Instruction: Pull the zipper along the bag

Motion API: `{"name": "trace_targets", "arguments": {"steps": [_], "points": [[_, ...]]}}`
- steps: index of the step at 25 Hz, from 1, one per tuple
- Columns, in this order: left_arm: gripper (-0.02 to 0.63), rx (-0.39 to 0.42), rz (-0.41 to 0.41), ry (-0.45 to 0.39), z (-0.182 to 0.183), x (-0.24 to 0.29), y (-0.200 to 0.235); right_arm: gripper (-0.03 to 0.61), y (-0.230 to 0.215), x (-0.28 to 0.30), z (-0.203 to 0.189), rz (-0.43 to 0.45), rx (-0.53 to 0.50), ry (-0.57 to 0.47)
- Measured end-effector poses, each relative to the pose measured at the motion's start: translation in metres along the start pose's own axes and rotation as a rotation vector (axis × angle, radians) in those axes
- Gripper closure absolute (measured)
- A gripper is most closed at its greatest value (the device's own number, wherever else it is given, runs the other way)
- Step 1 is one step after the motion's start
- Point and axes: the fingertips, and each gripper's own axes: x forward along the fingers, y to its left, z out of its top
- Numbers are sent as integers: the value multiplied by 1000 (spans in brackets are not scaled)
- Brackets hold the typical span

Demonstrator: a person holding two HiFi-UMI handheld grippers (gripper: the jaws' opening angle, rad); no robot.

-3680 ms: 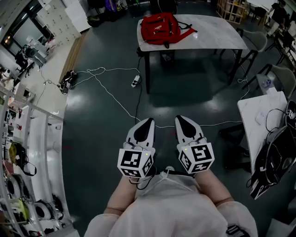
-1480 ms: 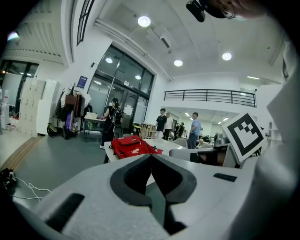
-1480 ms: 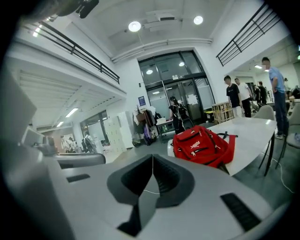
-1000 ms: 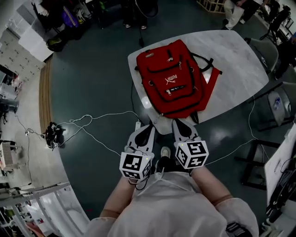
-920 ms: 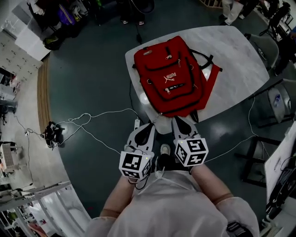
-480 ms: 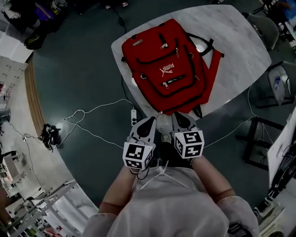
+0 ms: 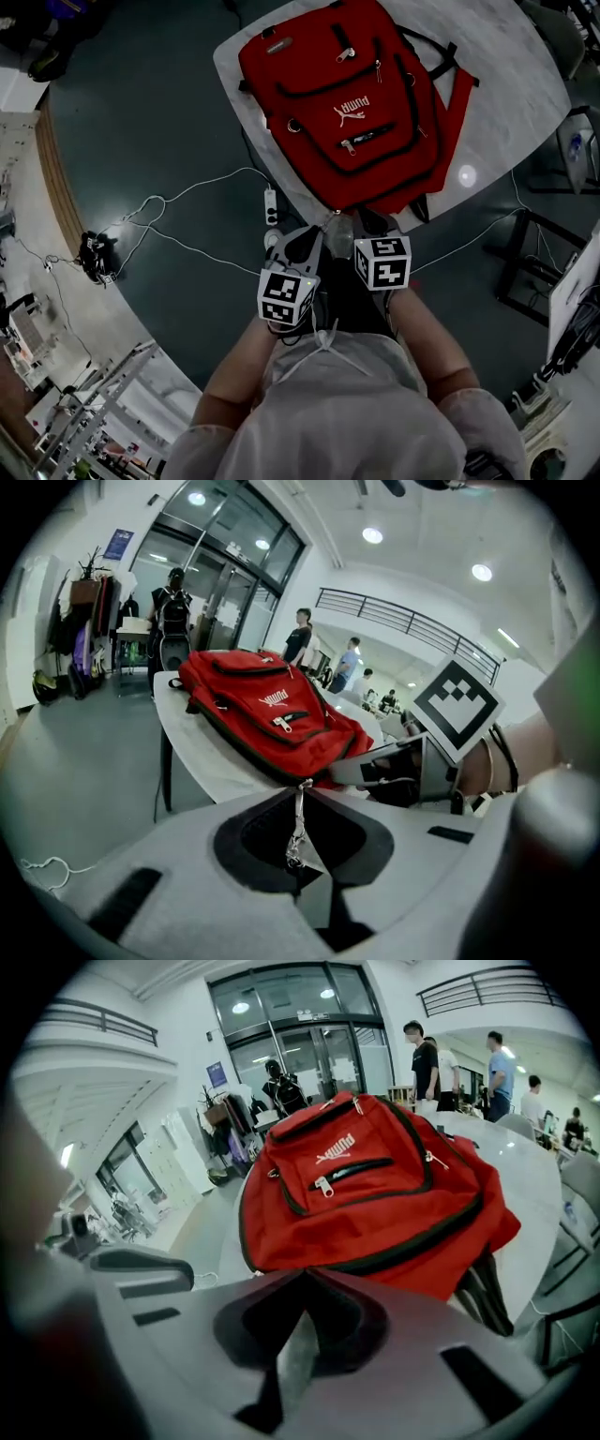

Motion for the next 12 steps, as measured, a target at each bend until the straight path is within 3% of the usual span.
{"name": "trace_targets", "arguments": {"steps": [3, 5, 7, 12], "points": [[582, 11, -21, 44, -13, 9, -4, 551, -2, 8, -4, -2, -11, 27], [514, 4, -42, 73, -19, 15, -8, 551, -2, 11, -7, 2, -3, 43], [486, 15, -42, 85, -23, 21, -9, 551, -2, 13, -8, 3, 6, 52], [480, 64, -29, 123, -22, 40, -10, 552, -3, 16, -8, 4, -27, 63]]}}
